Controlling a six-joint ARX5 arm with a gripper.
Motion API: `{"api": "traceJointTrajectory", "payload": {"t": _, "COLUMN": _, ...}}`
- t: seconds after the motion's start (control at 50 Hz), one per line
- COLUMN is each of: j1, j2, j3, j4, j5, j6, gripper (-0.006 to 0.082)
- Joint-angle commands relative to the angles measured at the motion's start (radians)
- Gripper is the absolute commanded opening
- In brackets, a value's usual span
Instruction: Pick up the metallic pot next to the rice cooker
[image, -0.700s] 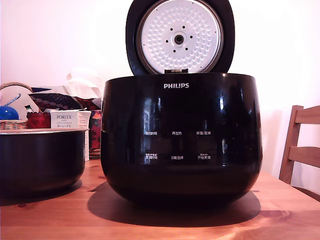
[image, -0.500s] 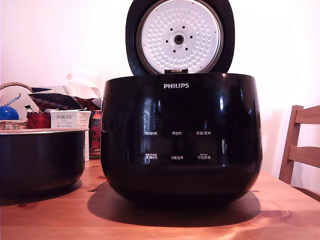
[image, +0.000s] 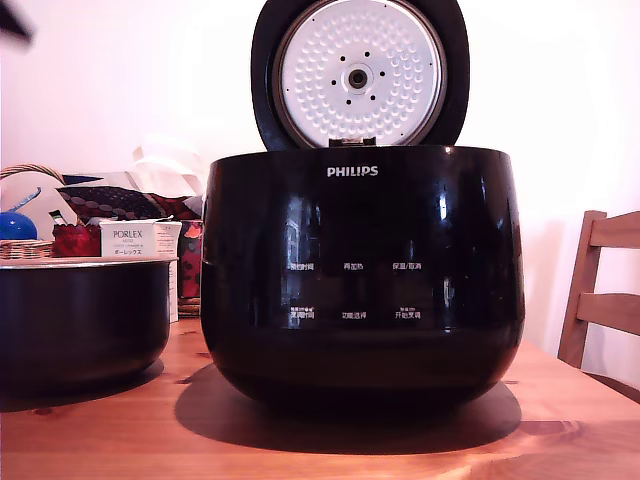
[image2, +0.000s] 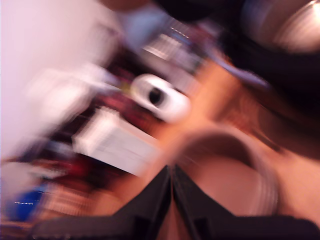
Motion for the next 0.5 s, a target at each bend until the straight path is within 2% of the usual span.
{"api": "traceJointTrajectory", "payload": {"t": 0.0, "j1": 0.002, "j2": -0.002, "j3": 0.027, "j4": -0.077, "j5": 0.03, "j6": 0.008, "gripper": -0.0023}}
{"api": "traceJointTrajectory", "payload": {"t": 0.24, "j1": 0.002, "j2": -0.001, "j3": 0.092, "j4": -0.359, "j5": 0.149, "j6": 0.005, "gripper": -0.0003}}
{"api": "traceJointTrajectory", "payload": {"t": 0.3, "j1": 0.002, "j2": 0.008, "j3": 0.092, "j4": -0.395, "j5": 0.149, "j6": 0.005, "gripper": 0.0055}}
{"api": "traceJointTrajectory", "payload": {"t": 0.4, "j1": 0.002, "j2": 0.038, "j3": 0.092, "j4": -0.451, "j5": 0.145, "j6": 0.005, "gripper": 0.0231}}
{"api": "traceJointTrajectory", "payload": {"t": 0.48, "j1": 0.002, "j2": 0.073, "j3": 0.092, "j4": -0.468, "j5": 0.113, "j6": 0.006, "gripper": 0.0292}}
